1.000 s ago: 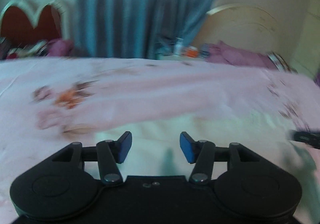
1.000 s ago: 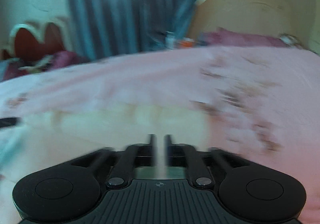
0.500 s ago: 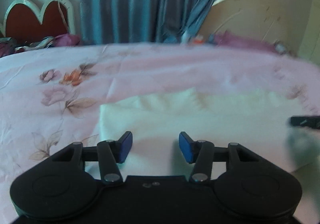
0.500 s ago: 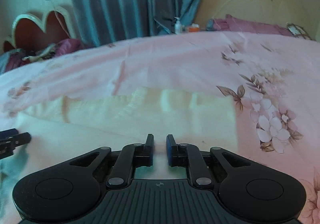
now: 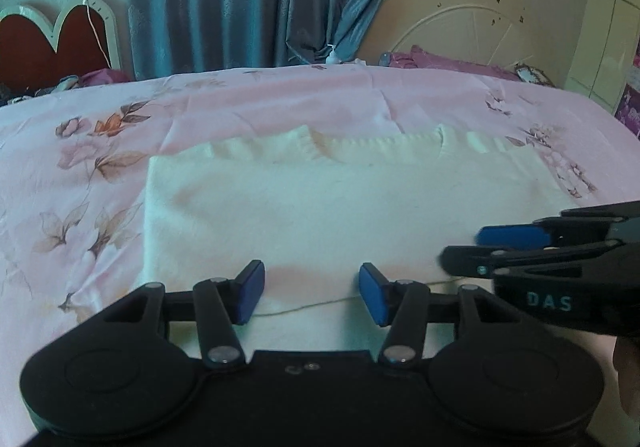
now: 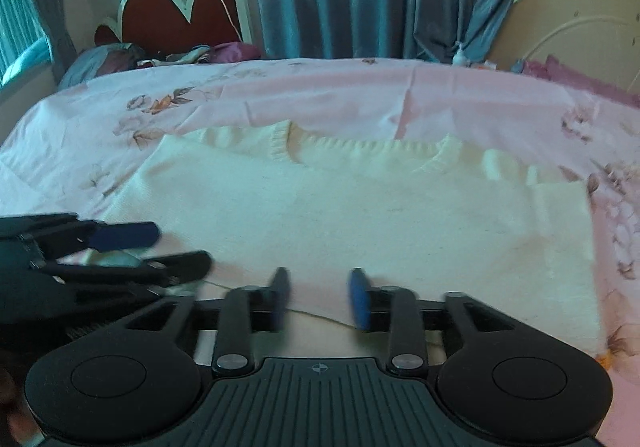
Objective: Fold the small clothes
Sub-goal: 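Open both grippers and smooth the folded sweater edges, then move the left gripper to the sweater's hem edge and close on it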
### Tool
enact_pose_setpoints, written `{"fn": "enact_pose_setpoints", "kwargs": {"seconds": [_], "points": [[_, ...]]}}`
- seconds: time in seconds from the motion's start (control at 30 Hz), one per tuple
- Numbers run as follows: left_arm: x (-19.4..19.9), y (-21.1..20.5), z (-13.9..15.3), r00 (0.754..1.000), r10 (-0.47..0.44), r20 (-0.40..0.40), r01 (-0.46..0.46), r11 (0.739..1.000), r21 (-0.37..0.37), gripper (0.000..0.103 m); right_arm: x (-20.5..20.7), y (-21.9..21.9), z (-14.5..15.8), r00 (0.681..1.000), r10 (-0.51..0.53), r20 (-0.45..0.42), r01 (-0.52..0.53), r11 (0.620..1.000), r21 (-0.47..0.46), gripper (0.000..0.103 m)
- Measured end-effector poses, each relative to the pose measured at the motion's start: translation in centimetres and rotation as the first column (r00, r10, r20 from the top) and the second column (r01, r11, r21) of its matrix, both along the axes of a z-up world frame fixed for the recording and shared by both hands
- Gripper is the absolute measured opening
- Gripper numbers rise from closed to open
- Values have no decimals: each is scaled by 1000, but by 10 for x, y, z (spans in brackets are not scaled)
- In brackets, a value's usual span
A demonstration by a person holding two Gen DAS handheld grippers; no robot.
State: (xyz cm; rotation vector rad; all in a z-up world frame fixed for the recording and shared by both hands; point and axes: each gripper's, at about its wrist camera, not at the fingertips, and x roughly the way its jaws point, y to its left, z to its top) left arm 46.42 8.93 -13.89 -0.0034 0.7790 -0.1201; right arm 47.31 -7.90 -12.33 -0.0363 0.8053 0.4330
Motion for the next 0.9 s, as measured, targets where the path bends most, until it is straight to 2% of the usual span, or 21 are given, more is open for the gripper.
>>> {"fn": "enact_pose_setpoints", "kwargs": {"seconds": [0.1,0.2,0.23,0.33,0.5,0.57,0.7,0.77,0.9], "points": [[-5,14,1,999,33,2,-33,999,8,51,3,-25,-5,995,-99,5,99,995,-23,35],[-11,33,0,999,45,-6,-45,999,7,47,3,-72,-5,966,-257,-6,257,965,-47,35],[-13,36,0,999,36,-6,-36,999,3,47,3,-85,-7,960,-281,-20,280,959,-43,35],[-13,27,-1,1000,18,-3,-18,999,47,48,6,-99,-8,960,-276,-49,276,961,-6,35],[-12,24,-1,1000,16,-2,-15,999,47,48,2,-99,3,958,-287,-20,287,958,-6,35],[-12,25,-2,1000,12,-3,-11,999,42,48,6,-99,-9,955,-290,-64,288,957,-46,33],[-13,25,-3,1000,2,-3,-2,999,46,48,1,-97,1,952,-307,-8,307,951,-33,32],[-13,25,-5,1000,-2,-3,2,999,50,49,4,-97,-8,949,-309,-55,307,951,-43,32],[-13,23,-4,1000,-9,-8,10,998,59,53,7,-90,-5,953,-302,-40,298,951,-76,32]]}}
